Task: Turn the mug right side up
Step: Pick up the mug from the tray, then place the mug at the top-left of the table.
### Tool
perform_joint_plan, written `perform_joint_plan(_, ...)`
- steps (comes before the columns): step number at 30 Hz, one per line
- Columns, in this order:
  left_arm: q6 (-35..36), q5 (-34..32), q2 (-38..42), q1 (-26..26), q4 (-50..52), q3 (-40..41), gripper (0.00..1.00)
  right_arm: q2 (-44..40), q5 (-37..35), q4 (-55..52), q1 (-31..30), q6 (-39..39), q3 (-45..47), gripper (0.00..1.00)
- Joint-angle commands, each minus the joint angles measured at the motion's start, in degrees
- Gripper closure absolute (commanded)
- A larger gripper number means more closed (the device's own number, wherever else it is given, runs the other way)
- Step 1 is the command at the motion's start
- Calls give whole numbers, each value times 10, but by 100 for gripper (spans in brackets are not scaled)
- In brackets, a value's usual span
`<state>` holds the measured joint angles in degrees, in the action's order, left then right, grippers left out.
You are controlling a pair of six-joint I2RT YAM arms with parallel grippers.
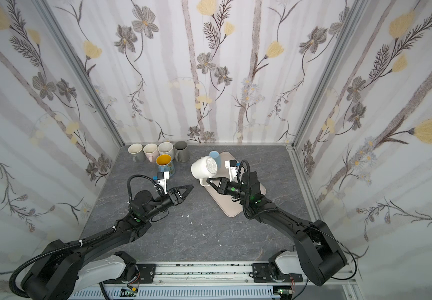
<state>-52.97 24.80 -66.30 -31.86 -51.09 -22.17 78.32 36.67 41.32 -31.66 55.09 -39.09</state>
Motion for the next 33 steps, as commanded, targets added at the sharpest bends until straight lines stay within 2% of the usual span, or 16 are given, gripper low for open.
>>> perform_joint_plan(1,-65,48,-13,4,-134,9,29,25,52,209,-15,67,-13,100)
perform_joint_plan(4,-102,56,-24,11,-188,17,31,47,61,268,-25,100,-18,100)
perform_joint_plan(10,-144,81,-35,21,-250,12,38,61,64,267,-41,100,-29,100)
perform_joint_plan(17,-177,100,-55,21,-316,-15,60,73,68,263,-52,100,-36,100)
perform_joint_plan(25,-229,109,-110,22,-410,-36,60,85,79,259,-57,102,-36,100)
perform_joint_plan(27,-241,112,-123,22,-423,-40,70,86,79,254,-57,101,-36,100)
perform_joint_plan(30,-252,113,-138,24,-439,-40,98,83,78,234,-57,90,-36,100)
perform_joint_plan(32,-251,116,-141,25,-438,-40,100,77,72,205,-56,74,-36,99)
perform_joint_plan(33,-250,117,-140,27,-436,-38,100,73,68,187,-55,66,-36,93)
